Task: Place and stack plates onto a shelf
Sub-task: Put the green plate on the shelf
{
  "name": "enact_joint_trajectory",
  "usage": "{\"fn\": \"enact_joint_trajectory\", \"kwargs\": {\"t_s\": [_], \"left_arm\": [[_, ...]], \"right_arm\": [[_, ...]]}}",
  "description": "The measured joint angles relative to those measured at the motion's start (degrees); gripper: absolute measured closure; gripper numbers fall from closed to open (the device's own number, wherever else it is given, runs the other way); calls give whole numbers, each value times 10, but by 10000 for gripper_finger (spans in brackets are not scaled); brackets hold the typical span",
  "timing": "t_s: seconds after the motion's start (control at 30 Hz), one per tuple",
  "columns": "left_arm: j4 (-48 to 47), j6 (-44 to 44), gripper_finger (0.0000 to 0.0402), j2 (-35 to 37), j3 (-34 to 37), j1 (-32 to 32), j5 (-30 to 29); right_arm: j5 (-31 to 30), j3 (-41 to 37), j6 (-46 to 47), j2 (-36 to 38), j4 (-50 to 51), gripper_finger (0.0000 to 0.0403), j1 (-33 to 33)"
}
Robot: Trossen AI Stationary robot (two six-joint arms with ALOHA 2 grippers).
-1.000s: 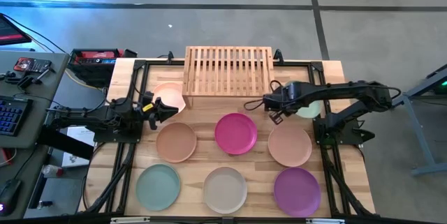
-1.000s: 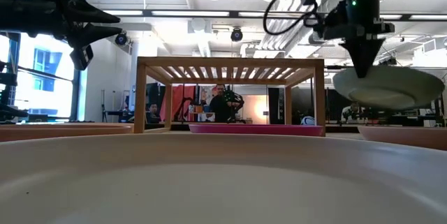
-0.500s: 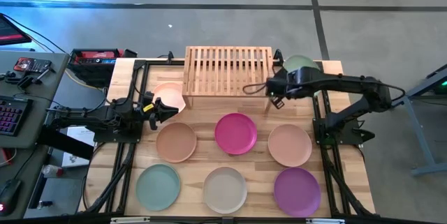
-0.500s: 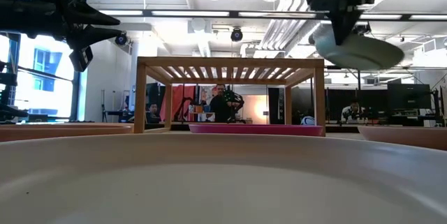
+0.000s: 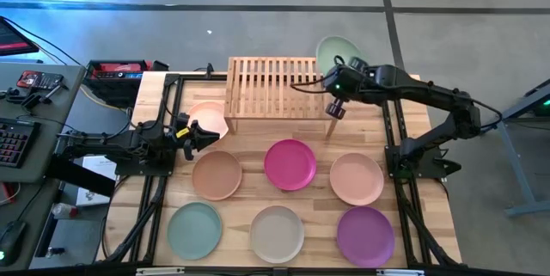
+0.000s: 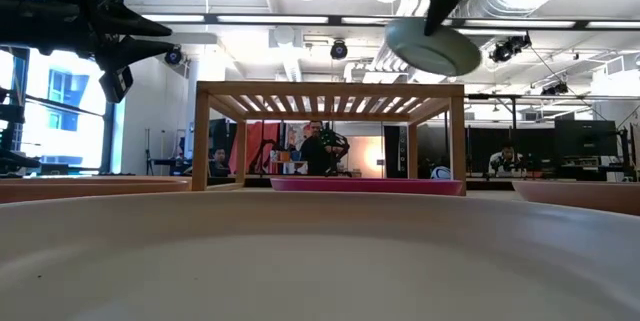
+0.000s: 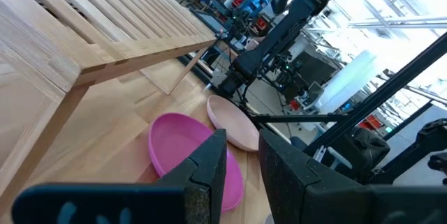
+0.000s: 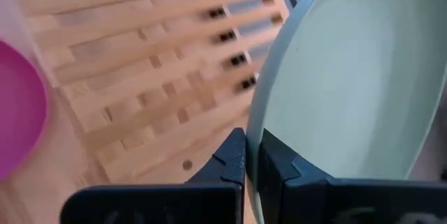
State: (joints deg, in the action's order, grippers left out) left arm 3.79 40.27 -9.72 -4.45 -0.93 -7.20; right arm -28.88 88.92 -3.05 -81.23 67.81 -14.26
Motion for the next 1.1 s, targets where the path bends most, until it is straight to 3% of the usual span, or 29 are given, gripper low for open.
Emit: {"fn": "enact_joint_trajectory", "kwargs": {"t_s": [0.17, 0.33, 0.67, 0.83, 1.1], "left_arm": [[0, 0, 328, 0, 0, 0, 0], [-1, 0, 328, 0, 0, 0, 0], [-1, 0, 328, 0, 0, 0, 0], [-1, 0, 328, 0, 0, 0, 0], [-1, 0, 328, 0, 0, 0, 0]], "right_arm": [[50, 0, -144, -4, -34, 403, 2], [87, 0, -212, -27, -36, 403, 6], [75, 0, -257, -101, 3, 403, 36], [22, 0, -258, -126, 8, 403, 48], [58, 0, -255, -132, 10, 403, 50]]}}
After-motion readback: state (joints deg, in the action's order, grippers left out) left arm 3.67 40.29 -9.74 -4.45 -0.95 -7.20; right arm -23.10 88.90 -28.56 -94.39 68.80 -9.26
